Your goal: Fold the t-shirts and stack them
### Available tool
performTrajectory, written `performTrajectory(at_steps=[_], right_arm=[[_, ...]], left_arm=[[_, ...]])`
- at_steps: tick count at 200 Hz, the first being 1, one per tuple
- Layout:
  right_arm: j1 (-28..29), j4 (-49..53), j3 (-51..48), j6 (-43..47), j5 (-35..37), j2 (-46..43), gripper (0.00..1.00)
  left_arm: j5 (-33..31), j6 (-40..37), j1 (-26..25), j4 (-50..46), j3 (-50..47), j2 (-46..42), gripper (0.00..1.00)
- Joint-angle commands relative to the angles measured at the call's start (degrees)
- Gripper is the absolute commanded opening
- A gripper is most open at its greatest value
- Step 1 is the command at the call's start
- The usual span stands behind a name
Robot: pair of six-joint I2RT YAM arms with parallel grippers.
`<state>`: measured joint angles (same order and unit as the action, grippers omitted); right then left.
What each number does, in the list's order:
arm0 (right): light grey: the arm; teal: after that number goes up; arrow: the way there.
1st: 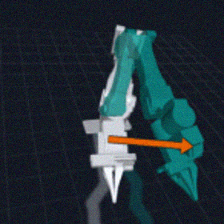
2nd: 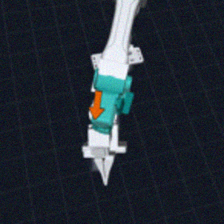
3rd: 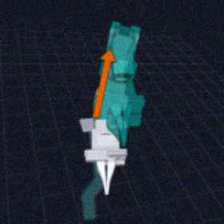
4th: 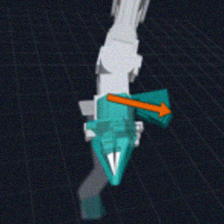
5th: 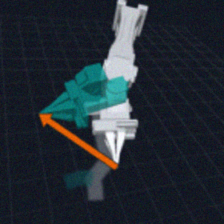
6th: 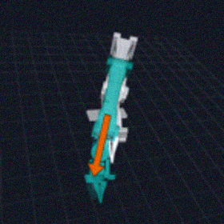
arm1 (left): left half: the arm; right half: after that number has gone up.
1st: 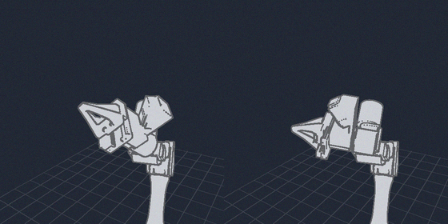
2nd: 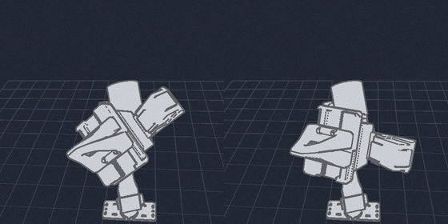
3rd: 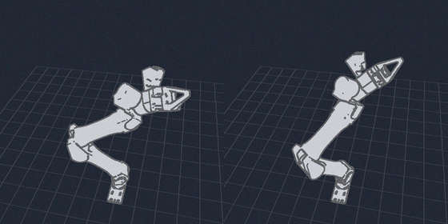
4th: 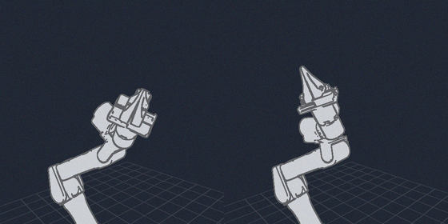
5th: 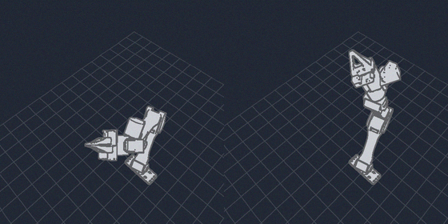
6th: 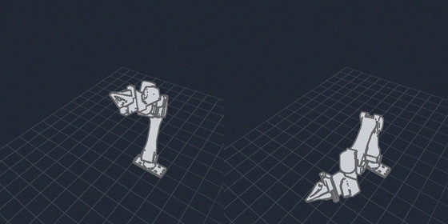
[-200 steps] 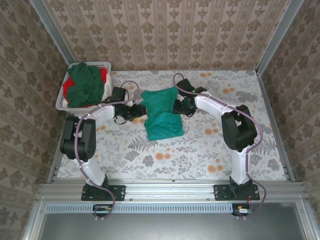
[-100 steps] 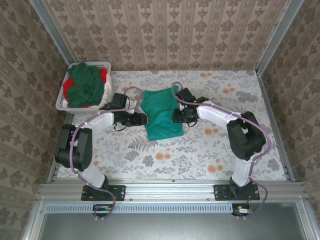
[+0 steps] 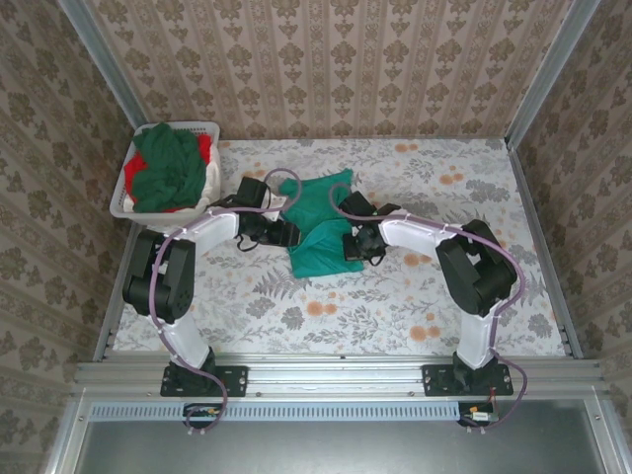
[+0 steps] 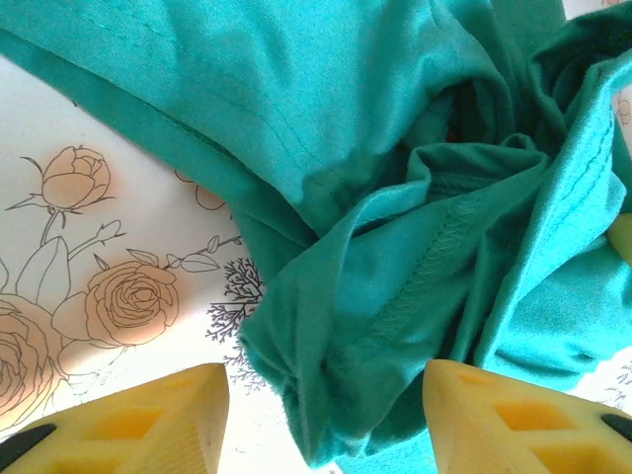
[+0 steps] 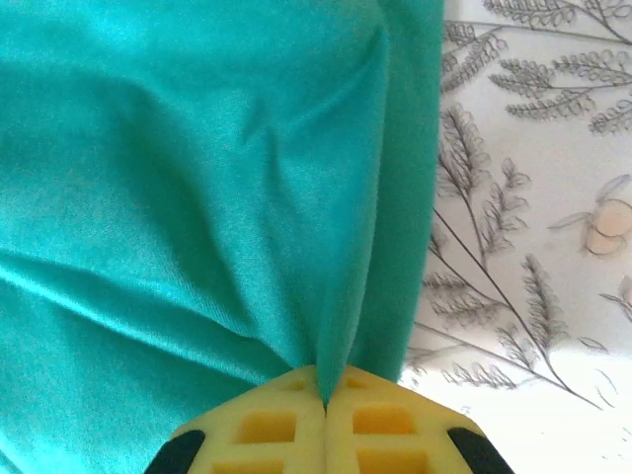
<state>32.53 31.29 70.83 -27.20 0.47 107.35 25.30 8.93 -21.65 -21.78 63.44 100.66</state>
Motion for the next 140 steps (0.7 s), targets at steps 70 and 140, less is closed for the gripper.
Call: performTrajectory(at_steps=[70, 140], right_arm=[[0.2, -10.7, -15.4, -2.6, 0.0, -8.1, 0.08], [-1.2, -9.7, -16.4, -2.3, 2.3, -15.1, 0.31]], left_arm=[[-2.7, 0.1, -1.9, 4.0, -7.8, -9.9, 0.56], [-9.1, -23.5, -9.9, -5.8, -0.6, -6.0, 0.55]])
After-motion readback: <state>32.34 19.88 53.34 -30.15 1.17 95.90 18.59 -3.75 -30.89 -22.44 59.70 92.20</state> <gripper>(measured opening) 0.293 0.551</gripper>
